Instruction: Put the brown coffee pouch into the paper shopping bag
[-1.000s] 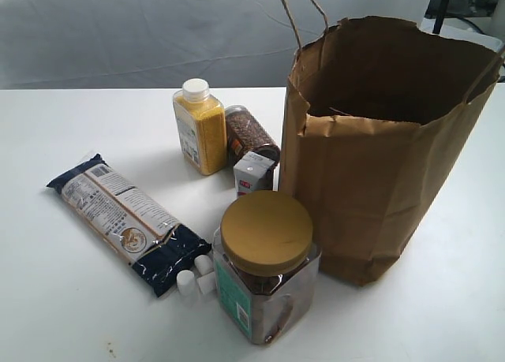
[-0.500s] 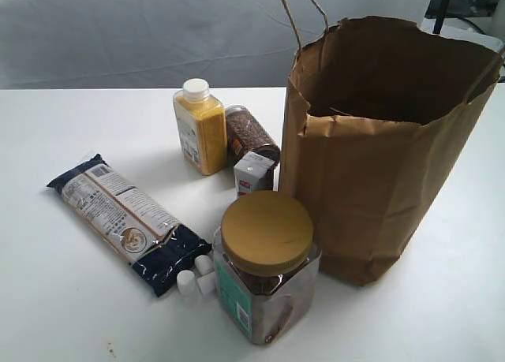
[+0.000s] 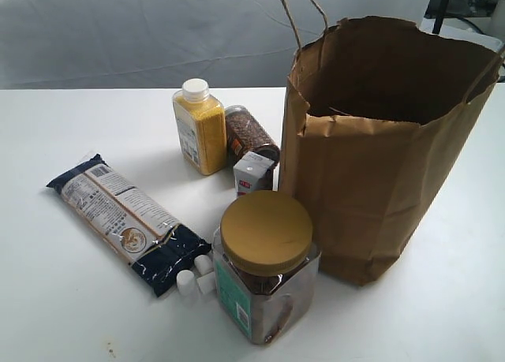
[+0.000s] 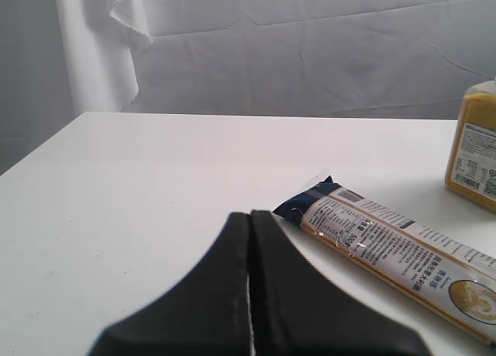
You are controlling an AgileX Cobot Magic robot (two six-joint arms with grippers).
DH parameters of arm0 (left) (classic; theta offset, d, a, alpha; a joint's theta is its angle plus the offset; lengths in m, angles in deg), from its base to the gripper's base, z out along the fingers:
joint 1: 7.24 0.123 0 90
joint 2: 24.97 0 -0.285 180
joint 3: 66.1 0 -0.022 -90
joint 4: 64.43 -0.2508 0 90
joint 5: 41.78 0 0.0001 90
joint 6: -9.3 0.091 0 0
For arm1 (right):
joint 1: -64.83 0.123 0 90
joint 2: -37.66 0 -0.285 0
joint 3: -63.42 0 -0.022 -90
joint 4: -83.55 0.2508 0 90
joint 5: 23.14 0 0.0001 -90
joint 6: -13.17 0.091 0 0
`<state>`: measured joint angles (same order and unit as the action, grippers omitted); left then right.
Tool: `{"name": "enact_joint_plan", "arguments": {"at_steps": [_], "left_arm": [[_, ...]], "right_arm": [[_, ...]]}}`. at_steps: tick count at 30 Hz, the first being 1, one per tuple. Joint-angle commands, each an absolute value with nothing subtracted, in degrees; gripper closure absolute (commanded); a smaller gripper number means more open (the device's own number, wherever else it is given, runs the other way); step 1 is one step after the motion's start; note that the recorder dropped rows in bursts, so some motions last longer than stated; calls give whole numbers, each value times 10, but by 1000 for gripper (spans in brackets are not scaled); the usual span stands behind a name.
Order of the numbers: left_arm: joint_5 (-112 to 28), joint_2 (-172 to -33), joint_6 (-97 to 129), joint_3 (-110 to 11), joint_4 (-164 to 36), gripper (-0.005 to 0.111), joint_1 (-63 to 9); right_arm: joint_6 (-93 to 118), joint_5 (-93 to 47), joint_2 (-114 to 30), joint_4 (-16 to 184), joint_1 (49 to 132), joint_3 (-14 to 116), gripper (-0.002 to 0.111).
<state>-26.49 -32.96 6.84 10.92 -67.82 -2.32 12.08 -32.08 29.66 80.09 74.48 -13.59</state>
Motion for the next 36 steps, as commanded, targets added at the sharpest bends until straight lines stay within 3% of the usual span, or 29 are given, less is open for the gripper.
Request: {"name": "enact_joint_plan", "arguments": {"at_steps": [1, 36], "left_arm": [[-266, -328, 67, 111, -681, 107, -21], [-266, -328, 67, 111, -681, 107, -21]], "right_arm": [[118, -315, 299, 796, 741, -138, 108], [118, -315, 299, 796, 717, -138, 108]]}}
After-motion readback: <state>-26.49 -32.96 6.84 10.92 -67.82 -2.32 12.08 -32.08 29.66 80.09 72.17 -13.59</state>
